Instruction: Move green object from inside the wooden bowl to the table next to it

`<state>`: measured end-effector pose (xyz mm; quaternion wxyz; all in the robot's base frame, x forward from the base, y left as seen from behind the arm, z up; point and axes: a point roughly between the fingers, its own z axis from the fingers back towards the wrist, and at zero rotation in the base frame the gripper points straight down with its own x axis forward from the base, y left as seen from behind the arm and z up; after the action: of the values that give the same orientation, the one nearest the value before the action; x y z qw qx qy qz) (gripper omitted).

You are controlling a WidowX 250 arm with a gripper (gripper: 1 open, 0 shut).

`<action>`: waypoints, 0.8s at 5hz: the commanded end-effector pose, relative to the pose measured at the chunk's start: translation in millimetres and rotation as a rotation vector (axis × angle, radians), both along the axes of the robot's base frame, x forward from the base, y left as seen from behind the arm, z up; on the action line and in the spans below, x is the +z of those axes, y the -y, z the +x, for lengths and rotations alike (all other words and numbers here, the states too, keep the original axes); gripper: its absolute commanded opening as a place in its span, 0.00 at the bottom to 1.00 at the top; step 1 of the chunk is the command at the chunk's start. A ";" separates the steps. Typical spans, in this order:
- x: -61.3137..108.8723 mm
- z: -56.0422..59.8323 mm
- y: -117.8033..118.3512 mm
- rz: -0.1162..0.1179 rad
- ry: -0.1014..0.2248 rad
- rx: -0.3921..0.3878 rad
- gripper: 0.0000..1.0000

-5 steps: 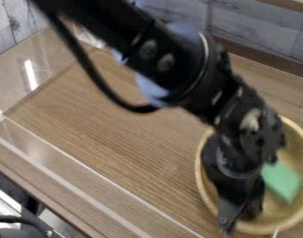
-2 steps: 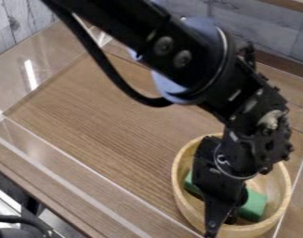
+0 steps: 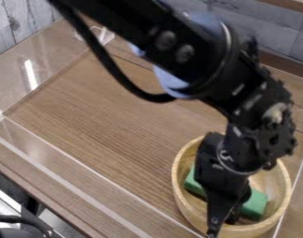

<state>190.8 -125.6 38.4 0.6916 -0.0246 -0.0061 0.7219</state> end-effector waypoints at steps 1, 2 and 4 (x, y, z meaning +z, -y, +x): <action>17.0 7.2 0.5 -0.046 0.042 0.039 0.00; 19.1 11.9 8.2 -0.057 0.041 0.054 0.00; 25.5 21.6 14.1 -0.063 0.033 0.079 0.00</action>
<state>204.4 -134.7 54.3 0.6653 -0.0365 0.0080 0.7456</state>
